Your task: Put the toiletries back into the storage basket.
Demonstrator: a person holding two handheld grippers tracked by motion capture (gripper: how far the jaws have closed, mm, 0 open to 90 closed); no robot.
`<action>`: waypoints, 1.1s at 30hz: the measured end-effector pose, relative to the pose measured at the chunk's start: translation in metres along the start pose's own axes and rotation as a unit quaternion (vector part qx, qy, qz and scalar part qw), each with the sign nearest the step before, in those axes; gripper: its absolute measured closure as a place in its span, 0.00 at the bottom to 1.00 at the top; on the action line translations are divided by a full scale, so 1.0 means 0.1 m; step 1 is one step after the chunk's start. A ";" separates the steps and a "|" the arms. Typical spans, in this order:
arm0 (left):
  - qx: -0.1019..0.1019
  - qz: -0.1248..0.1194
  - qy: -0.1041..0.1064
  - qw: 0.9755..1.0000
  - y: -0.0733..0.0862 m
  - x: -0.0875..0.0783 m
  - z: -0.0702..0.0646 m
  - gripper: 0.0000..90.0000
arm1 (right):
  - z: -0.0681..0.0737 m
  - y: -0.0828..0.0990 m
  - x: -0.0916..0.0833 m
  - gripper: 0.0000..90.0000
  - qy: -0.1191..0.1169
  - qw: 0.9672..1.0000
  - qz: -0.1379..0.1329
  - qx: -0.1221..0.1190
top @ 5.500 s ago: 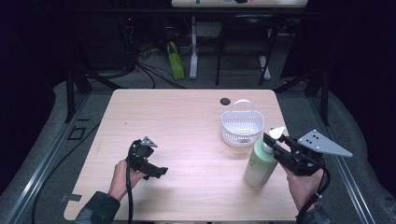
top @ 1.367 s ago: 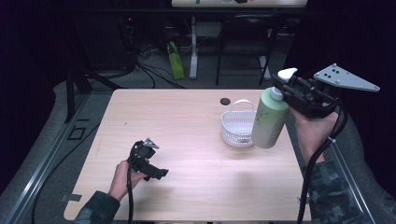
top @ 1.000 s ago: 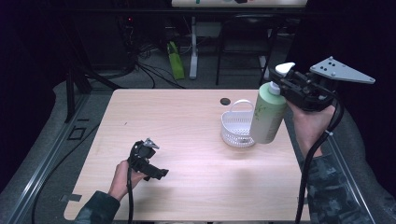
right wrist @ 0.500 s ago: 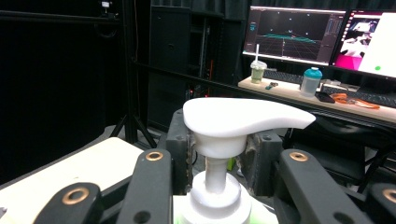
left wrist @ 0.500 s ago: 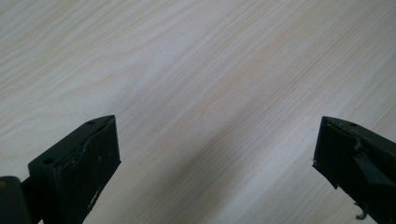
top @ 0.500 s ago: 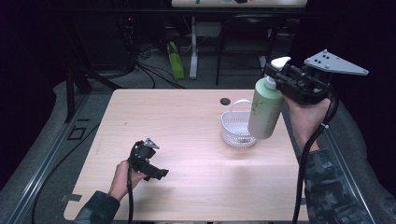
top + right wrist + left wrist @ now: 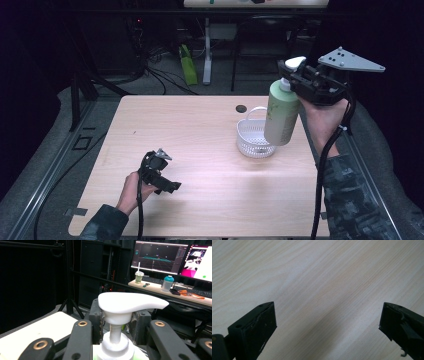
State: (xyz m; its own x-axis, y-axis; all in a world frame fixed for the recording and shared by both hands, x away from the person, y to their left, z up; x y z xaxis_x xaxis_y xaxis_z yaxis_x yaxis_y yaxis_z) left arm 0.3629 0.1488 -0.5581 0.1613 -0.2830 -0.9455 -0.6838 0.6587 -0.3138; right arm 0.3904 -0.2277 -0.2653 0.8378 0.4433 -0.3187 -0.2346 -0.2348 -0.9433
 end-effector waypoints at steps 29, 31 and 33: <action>0.029 0.001 0.010 1.000 -0.04 0.01 -0.09 0.00 | -0.16 -0.03 0.36 0.75 0.017 1.000 0.014 0.014; 0.030 -0.001 0.011 0.999 -0.04 0.01 -0.09 0.00 | -0.16 -0.03 0.38 0.75 0.017 1.000 0.013 0.015; 0.029 -0.001 0.010 1.000 -0.04 0.01 -0.09 0.00 | -0.16 -0.02 0.39 0.75 0.018 1.000 0.012 0.017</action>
State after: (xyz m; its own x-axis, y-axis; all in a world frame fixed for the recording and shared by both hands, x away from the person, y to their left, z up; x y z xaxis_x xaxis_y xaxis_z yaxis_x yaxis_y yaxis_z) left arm 0.3592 0.1399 -0.5571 0.1484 -0.2977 -0.9431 -0.6415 0.6967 -0.3209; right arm 0.4318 -0.2237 -0.2742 0.8488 0.4066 -0.3378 -0.2704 -0.2152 -0.9384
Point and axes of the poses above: each handheld gripper's, and its own axes: x roughly forward along the jaws, y roughly out of its underside, z roughly to its left, the point moved 4 cm from there along x, roughly forward along the jaws, and after that the axes turned 12 degrees about z, right-handed, at the moved point
